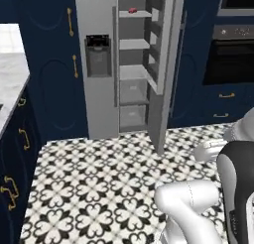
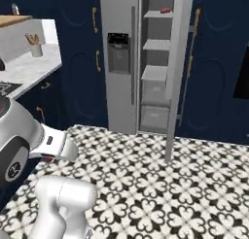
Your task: Take the strawberry from the fridge and place it on top of the pancake, located on the dining counter.
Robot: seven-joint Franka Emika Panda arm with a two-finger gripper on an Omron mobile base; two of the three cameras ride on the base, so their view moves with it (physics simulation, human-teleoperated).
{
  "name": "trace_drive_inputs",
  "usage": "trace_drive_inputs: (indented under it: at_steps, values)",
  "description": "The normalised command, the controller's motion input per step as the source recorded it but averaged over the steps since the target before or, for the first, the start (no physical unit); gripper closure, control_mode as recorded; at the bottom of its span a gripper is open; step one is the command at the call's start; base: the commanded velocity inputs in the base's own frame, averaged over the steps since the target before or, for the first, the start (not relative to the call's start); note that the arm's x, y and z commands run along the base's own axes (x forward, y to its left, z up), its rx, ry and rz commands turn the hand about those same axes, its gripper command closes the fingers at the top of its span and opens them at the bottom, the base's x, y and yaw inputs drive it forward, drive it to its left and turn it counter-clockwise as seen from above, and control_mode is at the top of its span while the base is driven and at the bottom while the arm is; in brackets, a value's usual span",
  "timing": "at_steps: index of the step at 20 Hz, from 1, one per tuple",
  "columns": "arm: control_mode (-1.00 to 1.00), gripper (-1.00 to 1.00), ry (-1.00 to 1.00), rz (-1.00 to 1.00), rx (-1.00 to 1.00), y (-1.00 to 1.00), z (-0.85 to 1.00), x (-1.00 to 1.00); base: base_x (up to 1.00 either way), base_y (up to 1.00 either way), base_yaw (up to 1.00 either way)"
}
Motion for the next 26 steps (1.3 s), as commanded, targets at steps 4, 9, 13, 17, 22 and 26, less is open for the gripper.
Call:
trace_drive_inputs:
  at_steps: [4, 9, 13, 17, 22, 26]
  values:
    - [1.0, 1.0, 0.0, 0.0, 0.0, 0.0, 0.0, 0.0, 0.0, 0.0, -0.99]
    - [1.0, 1.0, 0.0, 0.0, 0.0, 0.0, 0.0, 0.0, 0.14, 0.0, -0.9]
    - [1.0, 1.0, 0.0, 0.0, 0.0, 0.0, 0.0, 0.0, 0.57, 0.0, -0.75]
    - [1.0, 1.0, 0.0, 0.0, 0.0, 0.0, 0.0, 0.0, 0.52, 0.0, -0.69]
    - [1.0, 1.0, 0.0, 0.0, 0.0, 0.0, 0.0, 0.0, 0.73, 0.09, -0.63]
    - [1.0, 1.0, 0.0, 0.0, 0.0, 0.0, 0.0, 0.0, 1.0, 0.33, -0.46]
